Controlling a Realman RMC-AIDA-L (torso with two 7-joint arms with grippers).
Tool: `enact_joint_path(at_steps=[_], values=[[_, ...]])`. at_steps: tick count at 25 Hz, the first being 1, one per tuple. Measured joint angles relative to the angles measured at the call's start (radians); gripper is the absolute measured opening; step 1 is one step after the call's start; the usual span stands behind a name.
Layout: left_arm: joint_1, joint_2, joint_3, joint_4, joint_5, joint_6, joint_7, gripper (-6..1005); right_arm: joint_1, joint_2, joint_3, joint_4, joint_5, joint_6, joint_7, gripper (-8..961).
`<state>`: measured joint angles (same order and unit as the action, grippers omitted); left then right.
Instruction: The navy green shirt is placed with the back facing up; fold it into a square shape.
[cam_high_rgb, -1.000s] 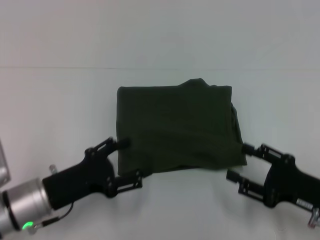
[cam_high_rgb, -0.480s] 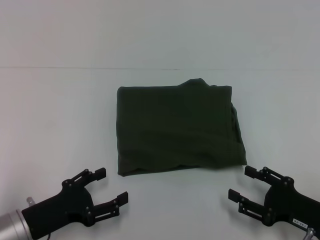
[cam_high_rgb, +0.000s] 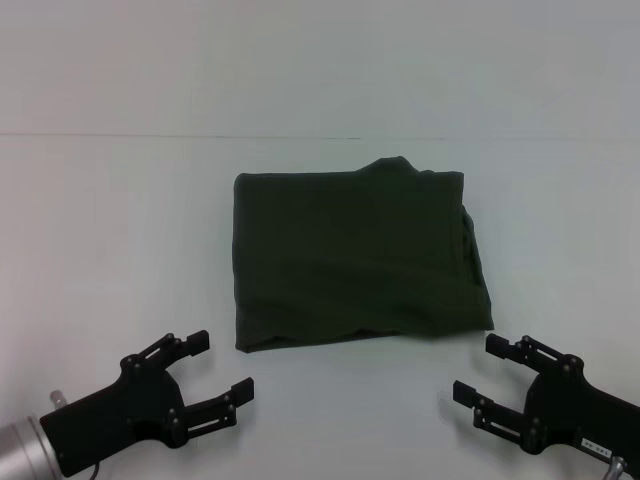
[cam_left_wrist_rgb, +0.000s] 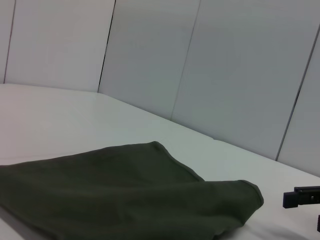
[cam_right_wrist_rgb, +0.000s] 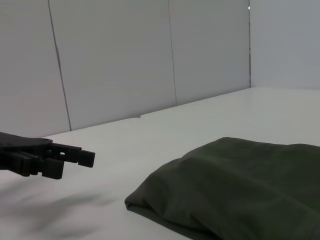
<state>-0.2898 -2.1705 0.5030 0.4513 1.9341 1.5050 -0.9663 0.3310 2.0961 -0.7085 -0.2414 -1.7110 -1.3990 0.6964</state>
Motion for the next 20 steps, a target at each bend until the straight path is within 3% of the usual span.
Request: enact_joint_path(at_steps=[20], values=[[-0.006, 0.001, -0.002, 0.004, -0.001, 0.003, -0.001, 934, 0.006, 0.001, 0.002, 0.008, 0.004, -0.004, 0.000, 787]])
